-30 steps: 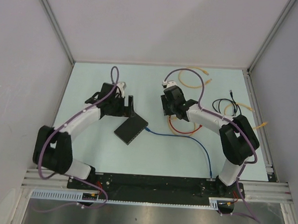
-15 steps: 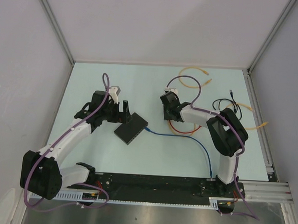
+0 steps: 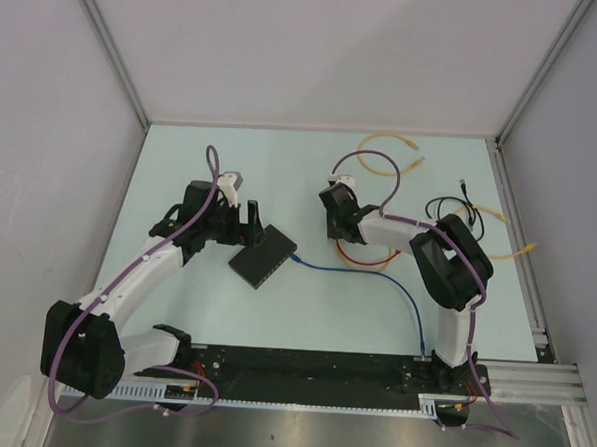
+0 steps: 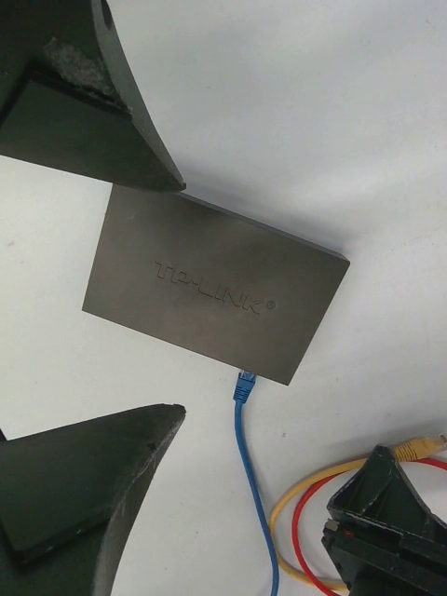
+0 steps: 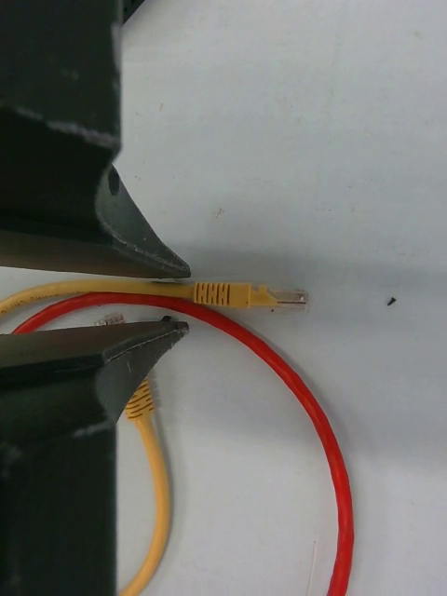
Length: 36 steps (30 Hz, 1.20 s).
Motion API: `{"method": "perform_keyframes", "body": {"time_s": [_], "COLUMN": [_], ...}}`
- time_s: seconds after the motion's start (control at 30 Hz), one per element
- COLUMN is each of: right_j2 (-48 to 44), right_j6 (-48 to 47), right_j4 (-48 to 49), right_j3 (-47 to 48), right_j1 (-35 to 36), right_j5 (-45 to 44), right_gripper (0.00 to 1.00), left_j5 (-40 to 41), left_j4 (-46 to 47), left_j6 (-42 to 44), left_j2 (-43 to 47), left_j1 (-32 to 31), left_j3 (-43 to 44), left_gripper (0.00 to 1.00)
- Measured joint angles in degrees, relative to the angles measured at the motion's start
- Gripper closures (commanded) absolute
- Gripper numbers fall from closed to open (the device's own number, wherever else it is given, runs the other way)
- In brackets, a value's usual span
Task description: Insert the plug into the switch port
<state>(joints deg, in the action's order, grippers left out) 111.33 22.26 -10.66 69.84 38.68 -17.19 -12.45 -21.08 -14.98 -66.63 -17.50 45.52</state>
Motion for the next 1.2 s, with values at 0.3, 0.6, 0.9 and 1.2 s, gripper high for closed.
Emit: {"method": "perform_keyframes", "body": {"time_s": [0.3,0.6,0.9,1.2], "right_j2": [-0.42,-0.46,0.68,1.64], "right_j6": [-2.08,-3.02,-3.02,-4.46], "right_j4": [1.01,4.00,4.37,5.11], "right_j3": [0.00,0.00,0.04,0.28], "right_j1": [-0.02,-0.17,-0.33,-0.11], "right_j5": [-1.18,-0.11,0.11,0.81], "right_gripper": [0.69,0.77,0.79,1.00], "left_j5": [-0.24,-0.46,-1.60,-2.62], "left_j4": [0.02,0.02,0.02,0.07], "left_j6": [0.00,0.00,-0.02,-0.04], "left_j2": [0.00,0.00,-0.33,-0.57], "left_j1": [0.00,0.00,0.00,0.00], "left_j3": [0.00,0.00,0.00,0.00], "left_gripper": [0.01,0.01,0.01,0.01]}}
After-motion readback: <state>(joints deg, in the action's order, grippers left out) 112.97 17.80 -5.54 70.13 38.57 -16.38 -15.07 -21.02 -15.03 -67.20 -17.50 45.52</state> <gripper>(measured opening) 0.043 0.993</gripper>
